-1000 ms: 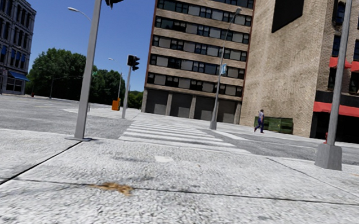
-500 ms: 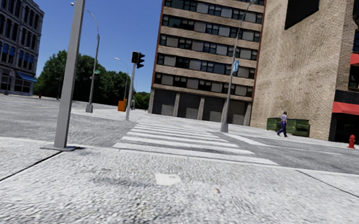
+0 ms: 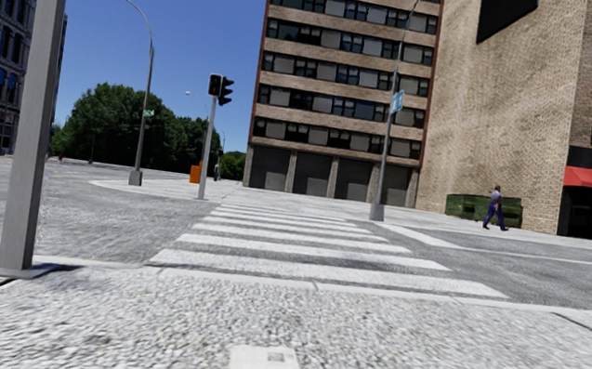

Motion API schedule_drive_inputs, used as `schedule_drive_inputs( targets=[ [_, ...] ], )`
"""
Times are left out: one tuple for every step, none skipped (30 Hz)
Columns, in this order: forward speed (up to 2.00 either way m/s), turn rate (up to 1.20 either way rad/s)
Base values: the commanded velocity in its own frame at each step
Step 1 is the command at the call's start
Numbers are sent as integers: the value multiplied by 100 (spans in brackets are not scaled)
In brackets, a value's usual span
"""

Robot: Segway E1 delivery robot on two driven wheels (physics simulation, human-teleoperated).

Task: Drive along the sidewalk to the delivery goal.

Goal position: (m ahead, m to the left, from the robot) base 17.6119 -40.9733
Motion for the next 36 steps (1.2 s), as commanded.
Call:
schedule_drive_inputs(
  targets=[
    [200, 0],
    [200, 0],
    [200, 0],
    [200, 0],
    [200, 0],
    [200, 0],
    [200, 0],
    [200, 0],
    [200, 0],
    [200, 0],
    [200, 0],
    [200, 0],
    [200, 0],
    [200, 0],
    [200, 0],
    [200, 0],
    [200, 0],
    [200, 0],
    [200, 0],
    [200, 0],
    [200, 0],
    [200, 0],
    [200, 0],
    [200, 0],
    [200, 0],
    [200, 0],
    [200, 0],
    [200, 0],
    [200, 0],
    [200, 0],
    [200, 0],
    [200, 0],
    [200, 0],
    [200, 0],
    [200, 0],
    [198, 0]
  ],
)
